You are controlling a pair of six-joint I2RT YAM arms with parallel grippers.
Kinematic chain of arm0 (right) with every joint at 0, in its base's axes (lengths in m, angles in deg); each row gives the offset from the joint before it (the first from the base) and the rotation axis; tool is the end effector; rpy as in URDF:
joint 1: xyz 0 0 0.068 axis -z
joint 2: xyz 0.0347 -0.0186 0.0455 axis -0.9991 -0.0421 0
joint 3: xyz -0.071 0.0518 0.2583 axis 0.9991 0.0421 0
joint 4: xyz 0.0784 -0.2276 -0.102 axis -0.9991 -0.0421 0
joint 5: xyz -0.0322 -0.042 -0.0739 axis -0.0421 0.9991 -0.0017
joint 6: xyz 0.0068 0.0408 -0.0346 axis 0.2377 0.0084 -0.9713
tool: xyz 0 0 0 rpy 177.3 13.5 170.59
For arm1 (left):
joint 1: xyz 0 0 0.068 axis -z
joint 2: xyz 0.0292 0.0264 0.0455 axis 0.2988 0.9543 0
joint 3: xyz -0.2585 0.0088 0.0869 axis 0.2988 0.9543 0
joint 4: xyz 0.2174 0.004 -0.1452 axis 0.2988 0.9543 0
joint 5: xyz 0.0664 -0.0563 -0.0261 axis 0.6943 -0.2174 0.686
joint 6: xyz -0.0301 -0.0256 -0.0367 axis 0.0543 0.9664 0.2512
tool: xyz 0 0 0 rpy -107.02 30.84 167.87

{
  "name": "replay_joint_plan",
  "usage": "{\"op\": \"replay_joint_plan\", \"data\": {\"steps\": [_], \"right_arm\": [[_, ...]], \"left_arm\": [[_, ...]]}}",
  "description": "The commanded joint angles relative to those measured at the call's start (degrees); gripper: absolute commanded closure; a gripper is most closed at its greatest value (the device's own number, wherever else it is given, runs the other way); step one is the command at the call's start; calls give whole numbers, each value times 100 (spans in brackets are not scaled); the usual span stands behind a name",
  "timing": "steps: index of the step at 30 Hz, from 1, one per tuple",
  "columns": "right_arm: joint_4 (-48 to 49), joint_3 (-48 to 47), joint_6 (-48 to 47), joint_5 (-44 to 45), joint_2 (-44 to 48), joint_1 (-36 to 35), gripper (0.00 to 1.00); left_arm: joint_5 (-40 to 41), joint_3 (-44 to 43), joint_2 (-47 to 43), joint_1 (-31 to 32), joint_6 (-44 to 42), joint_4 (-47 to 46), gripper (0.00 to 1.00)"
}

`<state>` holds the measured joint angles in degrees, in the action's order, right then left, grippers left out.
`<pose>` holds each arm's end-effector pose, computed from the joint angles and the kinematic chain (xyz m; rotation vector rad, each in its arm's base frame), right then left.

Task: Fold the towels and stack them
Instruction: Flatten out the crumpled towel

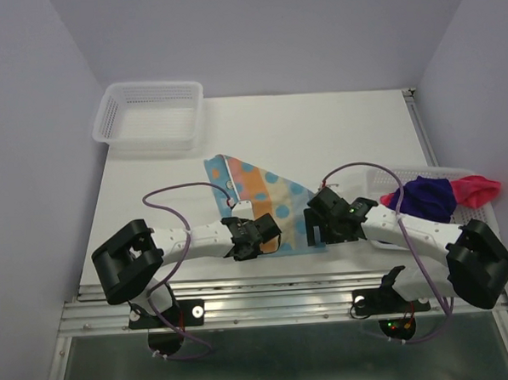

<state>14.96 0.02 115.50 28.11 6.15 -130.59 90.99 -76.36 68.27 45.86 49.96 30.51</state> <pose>0.1650 0.1418 0.1865 -0.0775 2.6988 0.0642 0.1335 -0.2364 0.1624 -0.0882 2.6432 -0.2118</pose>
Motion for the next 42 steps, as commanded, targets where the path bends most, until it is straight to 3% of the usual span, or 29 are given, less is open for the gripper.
{"op": "replay_joint_plan", "data": {"steps": [1,4,7,10,12,18,19,20,23,31,34,42], "right_arm": [[75,-128,332,217,-169,-243,4],[164,-49,437,296,-362,-261,12],[208,47,543,481,-389,-261,30],[417,231,587,394,-406,-261,32],[550,329,614,210,-423,-270,43],[726,610,763,-55,-468,-261,54],[735,628,789,-38,-485,-270,59],[744,593,807,-46,-485,-270,74],[761,392,659,32,-302,-270,99],[1139,-1234,-62,429,920,-261,99],[1192,-1796,-361,384,1158,-270,99],[990,-4167,-968,-353,1167,-261,99]], "left_arm": [[184,203,32,-40,-97,264,100],[122,255,6,-40,-97,221,100],[70,317,-47,-40,-80,168,100],[34,361,-100,-40,-71,141,100],[17,361,-126,-40,-80,106,100],[43,308,-249,-40,-106,45,100],[52,317,-275,-40,-106,36,100],[61,317,-345,-40,-124,10,100],[253,194,-521,-40,-176,18,100],[1903,-1527,-1373,-49,-483,870,100],[2152,-2230,-1883,-58,-834,792,100],[1644,-3521,-3227,-58,-2907,-877,100]]}}
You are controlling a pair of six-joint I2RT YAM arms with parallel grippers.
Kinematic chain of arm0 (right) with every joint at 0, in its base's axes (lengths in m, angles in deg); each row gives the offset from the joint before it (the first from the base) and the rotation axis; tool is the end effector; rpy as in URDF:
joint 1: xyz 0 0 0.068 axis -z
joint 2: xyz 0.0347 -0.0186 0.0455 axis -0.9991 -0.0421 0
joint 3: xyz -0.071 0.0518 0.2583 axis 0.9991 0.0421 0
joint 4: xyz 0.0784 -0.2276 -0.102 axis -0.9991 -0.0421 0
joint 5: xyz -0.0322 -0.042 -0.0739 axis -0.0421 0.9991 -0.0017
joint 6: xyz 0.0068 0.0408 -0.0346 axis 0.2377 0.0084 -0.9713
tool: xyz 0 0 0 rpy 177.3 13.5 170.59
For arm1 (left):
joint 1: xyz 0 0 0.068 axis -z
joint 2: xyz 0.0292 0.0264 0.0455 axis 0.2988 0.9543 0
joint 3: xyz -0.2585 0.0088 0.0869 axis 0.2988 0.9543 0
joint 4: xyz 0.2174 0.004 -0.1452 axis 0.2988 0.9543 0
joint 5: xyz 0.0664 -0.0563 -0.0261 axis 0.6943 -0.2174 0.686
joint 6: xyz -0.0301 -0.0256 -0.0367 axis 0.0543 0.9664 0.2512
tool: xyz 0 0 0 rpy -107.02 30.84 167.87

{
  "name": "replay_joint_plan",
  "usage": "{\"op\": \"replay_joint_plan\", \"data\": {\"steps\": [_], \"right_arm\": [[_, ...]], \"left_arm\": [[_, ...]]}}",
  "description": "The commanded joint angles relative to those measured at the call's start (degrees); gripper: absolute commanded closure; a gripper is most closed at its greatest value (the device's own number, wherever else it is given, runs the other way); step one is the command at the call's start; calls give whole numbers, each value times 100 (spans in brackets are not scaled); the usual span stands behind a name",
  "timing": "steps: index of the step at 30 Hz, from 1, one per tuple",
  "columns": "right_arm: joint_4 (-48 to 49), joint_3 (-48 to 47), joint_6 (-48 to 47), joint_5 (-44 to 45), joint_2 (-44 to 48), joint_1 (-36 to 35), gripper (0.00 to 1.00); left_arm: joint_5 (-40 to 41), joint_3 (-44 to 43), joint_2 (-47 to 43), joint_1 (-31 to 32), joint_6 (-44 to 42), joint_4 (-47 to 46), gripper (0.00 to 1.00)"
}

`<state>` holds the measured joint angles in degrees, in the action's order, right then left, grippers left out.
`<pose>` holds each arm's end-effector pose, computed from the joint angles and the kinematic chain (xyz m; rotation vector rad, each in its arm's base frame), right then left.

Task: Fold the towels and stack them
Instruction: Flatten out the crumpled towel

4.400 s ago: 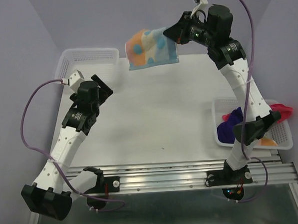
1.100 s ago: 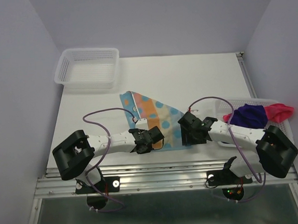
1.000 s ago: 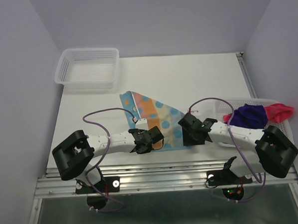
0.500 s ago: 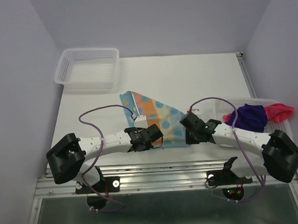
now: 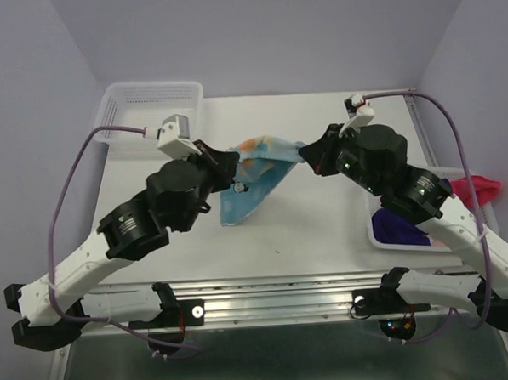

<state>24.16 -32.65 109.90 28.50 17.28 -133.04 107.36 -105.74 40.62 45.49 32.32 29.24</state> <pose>0.1621 0.1518 0.4252 -0.0474 1.8951 0.6956 0.1133 -0.1737 0.4486 -0.2186 1.7771 -0.8129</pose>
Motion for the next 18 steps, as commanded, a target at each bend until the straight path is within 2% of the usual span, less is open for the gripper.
{"op": "replay_joint_plan", "data": {"steps": [1,5,8,11,15,18], "right_arm": [[70,-1051,-443,-498,63,-25,99],[-18,-1921,-549,-1156,-41,-16,99],[-220,-2668,-558,-2094,-165,-16,99],[-457,-3380,-497,-2467,-349,-25,99],[-625,-3689,-391,-2634,-420,-16,99],[-485,-3365,-321,-2521,-175,-16,99]], "left_arm": [[-290,-699,-516,-21,-1276,-882,100],[-1055,-1305,-508,-21,-1611,-997,100],[-1582,-1727,-333,-21,-1752,-980,100],[-2041,-2001,-235,-21,-1788,-1006,100],[-2270,-2037,-235,-21,-1779,-1094,100],[-2288,-1722,-340,-21,-1726,-1191,100]]}}
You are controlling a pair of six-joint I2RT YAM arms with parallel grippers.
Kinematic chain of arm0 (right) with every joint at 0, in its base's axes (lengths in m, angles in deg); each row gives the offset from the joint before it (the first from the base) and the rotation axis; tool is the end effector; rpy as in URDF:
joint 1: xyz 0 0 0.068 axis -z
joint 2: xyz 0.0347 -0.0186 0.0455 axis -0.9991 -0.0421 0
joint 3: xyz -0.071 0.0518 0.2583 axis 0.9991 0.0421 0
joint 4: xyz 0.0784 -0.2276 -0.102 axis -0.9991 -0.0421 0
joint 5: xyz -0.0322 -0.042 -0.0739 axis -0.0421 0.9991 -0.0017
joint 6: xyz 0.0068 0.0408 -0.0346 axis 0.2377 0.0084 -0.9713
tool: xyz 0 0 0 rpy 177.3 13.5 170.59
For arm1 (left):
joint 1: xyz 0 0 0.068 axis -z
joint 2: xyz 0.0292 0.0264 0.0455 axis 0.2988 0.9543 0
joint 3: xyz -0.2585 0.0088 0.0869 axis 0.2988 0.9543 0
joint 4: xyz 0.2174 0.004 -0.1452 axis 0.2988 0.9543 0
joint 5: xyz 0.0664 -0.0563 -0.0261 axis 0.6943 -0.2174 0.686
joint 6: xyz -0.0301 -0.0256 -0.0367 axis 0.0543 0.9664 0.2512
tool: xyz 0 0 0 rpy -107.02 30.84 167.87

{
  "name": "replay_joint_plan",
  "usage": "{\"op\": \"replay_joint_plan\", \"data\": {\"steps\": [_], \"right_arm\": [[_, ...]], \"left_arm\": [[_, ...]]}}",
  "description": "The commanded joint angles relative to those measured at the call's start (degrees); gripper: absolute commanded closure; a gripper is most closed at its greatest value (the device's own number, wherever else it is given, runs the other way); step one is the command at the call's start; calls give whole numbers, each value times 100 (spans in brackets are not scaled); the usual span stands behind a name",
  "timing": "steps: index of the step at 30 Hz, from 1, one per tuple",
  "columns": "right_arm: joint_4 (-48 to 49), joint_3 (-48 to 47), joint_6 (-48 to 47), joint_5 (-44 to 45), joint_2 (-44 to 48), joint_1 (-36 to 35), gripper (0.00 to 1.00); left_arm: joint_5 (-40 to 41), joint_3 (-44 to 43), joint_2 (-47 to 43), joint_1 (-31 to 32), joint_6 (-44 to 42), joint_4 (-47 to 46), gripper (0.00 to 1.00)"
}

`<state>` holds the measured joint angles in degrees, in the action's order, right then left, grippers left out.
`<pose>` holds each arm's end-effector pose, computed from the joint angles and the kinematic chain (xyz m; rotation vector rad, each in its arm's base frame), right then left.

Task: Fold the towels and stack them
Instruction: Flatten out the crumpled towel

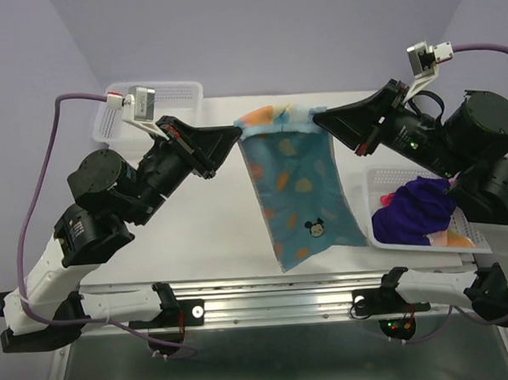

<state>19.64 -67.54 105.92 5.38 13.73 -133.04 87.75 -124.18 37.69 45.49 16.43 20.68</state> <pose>0.1005 0.1095 0.5848 -0.3606 1.4369 1.1505 0.0714 -0.1155 0.5670 0.0970 1.3443 -1.1914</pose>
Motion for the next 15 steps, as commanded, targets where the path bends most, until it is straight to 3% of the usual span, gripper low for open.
{"op": "replay_joint_plan", "data": {"steps": [1,10,13,15], "right_arm": [[-5,246,77,-121,180,-16,99],[573,1686,-265,2022,418,-16,99],[873,1969,-450,2987,129,-25,99],[996,2084,-661,3437,-274,1,99]], "left_arm": [[-293,125,-91,-21,-120,-369,100],[1385,1653,-234,-117,398,-835,100],[1246,1864,56,-958,521,-817,100],[300,2128,337,-2114,601,-1141,100]]}}
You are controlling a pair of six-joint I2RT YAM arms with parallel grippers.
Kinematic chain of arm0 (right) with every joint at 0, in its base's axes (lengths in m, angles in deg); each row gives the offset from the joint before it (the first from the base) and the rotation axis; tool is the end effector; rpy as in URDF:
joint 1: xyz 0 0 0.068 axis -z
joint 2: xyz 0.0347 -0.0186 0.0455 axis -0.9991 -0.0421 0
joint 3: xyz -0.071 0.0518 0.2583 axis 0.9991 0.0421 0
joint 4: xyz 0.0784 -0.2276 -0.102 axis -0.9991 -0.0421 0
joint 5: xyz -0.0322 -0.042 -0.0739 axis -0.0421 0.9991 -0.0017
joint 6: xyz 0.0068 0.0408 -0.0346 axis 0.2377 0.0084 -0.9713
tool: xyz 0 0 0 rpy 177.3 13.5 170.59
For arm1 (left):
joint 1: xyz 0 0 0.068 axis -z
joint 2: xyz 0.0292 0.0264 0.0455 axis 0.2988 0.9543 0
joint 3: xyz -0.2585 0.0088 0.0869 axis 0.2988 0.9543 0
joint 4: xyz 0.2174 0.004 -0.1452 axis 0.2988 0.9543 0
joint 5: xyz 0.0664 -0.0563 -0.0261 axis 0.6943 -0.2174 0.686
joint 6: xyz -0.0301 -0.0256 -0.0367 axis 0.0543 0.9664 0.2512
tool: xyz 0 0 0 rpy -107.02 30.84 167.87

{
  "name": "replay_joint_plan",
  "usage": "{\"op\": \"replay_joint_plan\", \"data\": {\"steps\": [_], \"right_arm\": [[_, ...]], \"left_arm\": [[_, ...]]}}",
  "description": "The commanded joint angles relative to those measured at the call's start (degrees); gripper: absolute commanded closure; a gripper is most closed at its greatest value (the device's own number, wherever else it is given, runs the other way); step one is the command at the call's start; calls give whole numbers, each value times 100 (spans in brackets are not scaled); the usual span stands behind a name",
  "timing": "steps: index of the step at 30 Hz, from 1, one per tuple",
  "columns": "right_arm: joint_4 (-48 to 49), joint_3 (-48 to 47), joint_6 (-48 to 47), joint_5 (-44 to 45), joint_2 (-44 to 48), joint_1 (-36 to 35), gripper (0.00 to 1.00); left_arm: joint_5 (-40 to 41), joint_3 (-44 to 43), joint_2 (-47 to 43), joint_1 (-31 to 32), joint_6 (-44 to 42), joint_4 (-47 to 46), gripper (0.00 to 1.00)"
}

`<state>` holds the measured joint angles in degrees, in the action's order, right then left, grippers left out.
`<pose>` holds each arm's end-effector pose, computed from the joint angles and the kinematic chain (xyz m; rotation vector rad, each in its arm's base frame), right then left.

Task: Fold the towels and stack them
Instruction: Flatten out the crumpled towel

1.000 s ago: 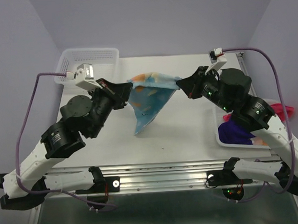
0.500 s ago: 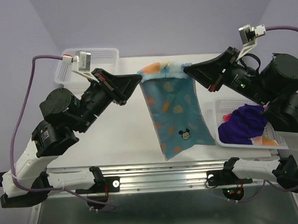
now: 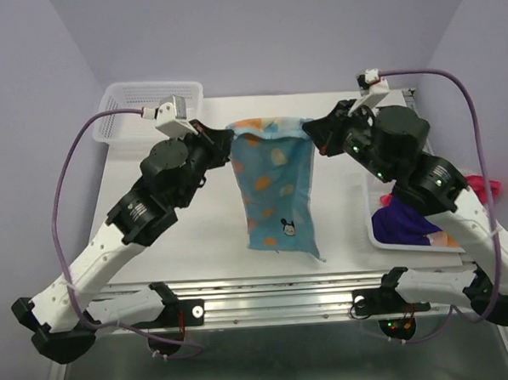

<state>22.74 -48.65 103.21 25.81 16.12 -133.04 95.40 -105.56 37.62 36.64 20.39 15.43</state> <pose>0.1421 0.1338 0.5071 -0.1332 1.6624 0.7714 0.1259 -0.1473 0.4819 -0.1048 1.5429 -0.9029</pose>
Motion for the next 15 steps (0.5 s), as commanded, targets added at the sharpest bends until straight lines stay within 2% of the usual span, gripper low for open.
{"op": "replay_joint_plan", "data": {"steps": [1,3,4,7,10,15], "right_arm": [[878,222,-582,1396,-654,62,99],[1020,178,-601,1039,-979,369,99],[1203,143,-523,679,-1338,927,99],[1677,-15,-477,-673,-2163,1940,99],[2021,-304,-696,-1169,-2833,2303,99],[2198,-1209,-645,-2091,-4380,2848,99]], "left_arm": [[-747,397,467,-1549,214,-766,100],[-1101,381,748,-1894,83,-1074,100],[-1119,233,1089,-2104,30,-1119,100],[-1285,-154,1792,-2534,-225,-1286,100],[-1733,-680,2611,-2965,-444,-1479,100],[-1945,-1613,3920,-3204,-848,-1603,100]]}}
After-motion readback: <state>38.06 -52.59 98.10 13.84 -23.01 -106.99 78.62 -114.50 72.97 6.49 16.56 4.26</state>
